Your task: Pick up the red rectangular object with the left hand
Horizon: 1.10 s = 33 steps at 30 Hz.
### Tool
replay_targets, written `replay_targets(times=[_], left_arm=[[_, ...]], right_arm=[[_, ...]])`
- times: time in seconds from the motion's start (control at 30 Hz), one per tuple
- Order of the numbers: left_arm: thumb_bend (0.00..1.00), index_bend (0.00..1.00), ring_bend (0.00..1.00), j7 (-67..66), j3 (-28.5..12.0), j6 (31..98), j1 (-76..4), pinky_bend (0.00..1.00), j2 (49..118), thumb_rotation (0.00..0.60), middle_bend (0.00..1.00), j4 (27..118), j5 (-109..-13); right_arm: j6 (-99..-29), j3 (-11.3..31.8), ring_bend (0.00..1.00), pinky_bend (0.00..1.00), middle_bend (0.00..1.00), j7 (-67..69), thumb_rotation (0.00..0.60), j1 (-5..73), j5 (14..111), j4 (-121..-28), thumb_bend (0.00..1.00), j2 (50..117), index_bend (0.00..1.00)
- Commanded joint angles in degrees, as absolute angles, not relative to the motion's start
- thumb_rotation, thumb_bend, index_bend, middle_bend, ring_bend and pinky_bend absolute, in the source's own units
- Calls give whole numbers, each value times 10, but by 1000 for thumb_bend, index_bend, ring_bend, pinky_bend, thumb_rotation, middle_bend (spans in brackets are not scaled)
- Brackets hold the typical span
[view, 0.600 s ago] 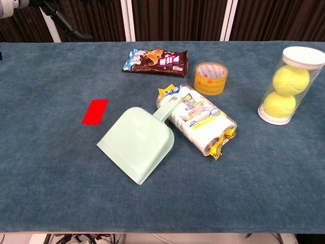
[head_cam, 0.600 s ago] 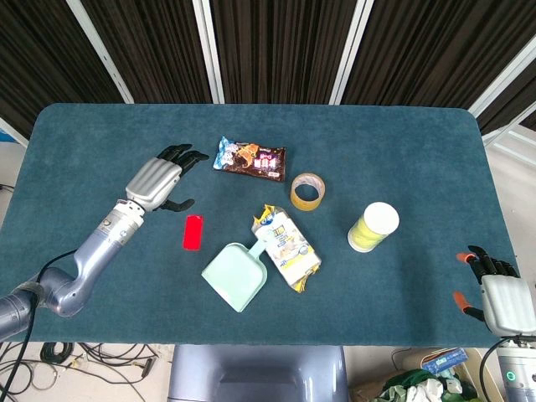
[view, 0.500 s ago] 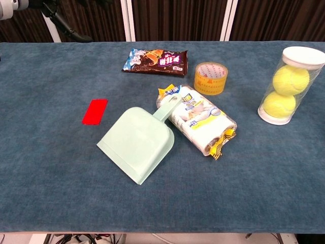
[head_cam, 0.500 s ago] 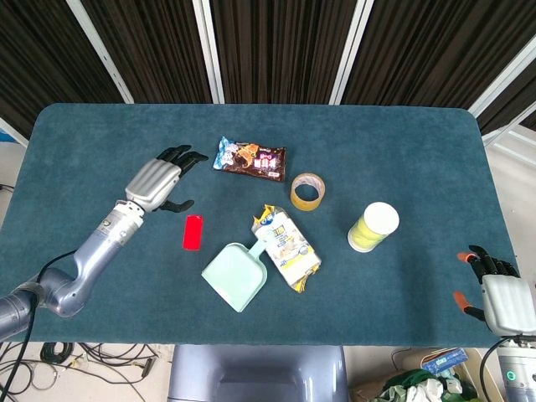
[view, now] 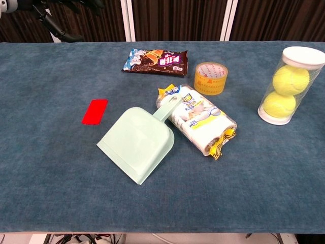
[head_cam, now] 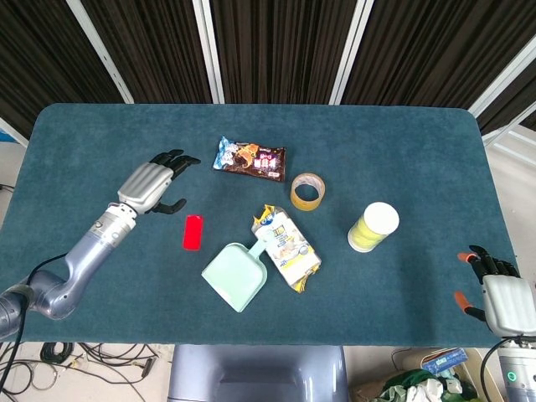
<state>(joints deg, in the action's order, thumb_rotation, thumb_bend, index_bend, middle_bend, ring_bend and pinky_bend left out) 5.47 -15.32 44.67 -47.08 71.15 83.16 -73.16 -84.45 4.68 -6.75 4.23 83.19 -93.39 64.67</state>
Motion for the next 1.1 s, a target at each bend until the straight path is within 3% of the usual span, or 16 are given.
replay_targets(times=[0.03,0.37,0.47,0.53,0.63,0.87,1.1], left_arm=[[356,144,51,56,-151,449,-469,177,708,600,162,833,-731],[316,142,95,48,-150,452,-470,196,692,600,180,850,-726],[316,140,229,36,-144,448,-470,339,689,600,287,844,-717],[331,136,357,17,-133,444,-466,517,685,600,403,836,-709],[362,143,501,-21,-108,421,-461,652,677,600,532,821,-687],[363,305,690,-67,-70,347,-470,750,673,600,737,790,-622],[363,344,746,-36,-78,312,-480,797,684,600,799,795,-586]], right_arm=[[-846,45,282,265,171,-67,600,41,835,-934,154,645,297],[-843,45,282,245,169,-64,600,42,833,-932,151,642,297],[-844,45,282,245,169,-64,600,41,833,-932,151,642,297],[-845,45,282,245,169,-64,600,41,833,-933,152,641,297],[-843,45,282,245,169,-64,600,41,832,-933,151,642,297],[-845,44,282,245,169,-64,600,40,834,-935,151,642,297],[-843,44,282,245,169,-65,600,40,832,-936,151,642,297]])
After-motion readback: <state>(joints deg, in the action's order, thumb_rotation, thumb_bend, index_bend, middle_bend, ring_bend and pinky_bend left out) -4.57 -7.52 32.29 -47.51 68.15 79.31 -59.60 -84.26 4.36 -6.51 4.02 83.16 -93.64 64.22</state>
